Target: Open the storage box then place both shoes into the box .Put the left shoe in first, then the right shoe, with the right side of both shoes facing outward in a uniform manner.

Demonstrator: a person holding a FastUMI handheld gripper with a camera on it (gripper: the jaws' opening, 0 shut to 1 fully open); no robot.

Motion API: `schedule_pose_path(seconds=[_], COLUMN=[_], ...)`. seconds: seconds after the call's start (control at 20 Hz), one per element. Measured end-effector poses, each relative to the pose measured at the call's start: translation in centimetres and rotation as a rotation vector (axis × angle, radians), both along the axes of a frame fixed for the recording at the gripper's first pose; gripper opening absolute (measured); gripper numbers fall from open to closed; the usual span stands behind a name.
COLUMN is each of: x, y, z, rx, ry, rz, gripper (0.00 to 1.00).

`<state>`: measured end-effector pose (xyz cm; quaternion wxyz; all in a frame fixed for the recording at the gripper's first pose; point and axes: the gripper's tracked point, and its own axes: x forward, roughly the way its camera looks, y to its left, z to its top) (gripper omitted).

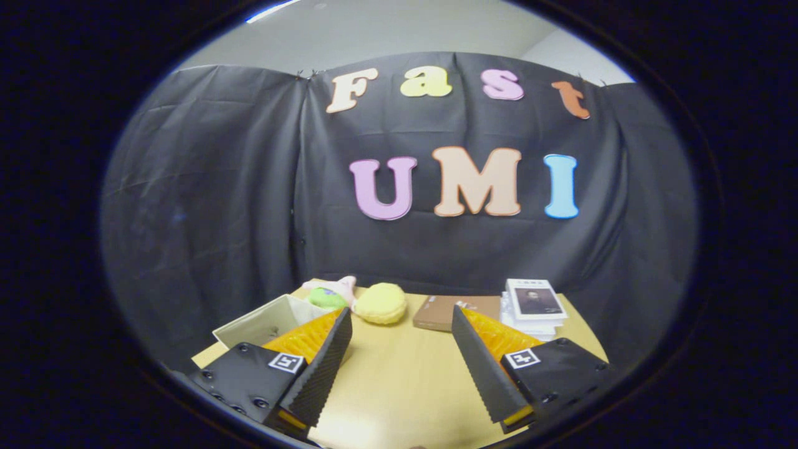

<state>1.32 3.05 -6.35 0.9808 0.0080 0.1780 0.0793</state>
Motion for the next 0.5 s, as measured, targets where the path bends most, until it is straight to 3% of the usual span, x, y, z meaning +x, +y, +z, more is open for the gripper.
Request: schedule_pose_path(seconds=[0.5], x=[-4.4], y=[-10.4], z=[2.8], rx=[-0.03], ry=[-0.103], rz=[-0.193], gripper=[1.0])
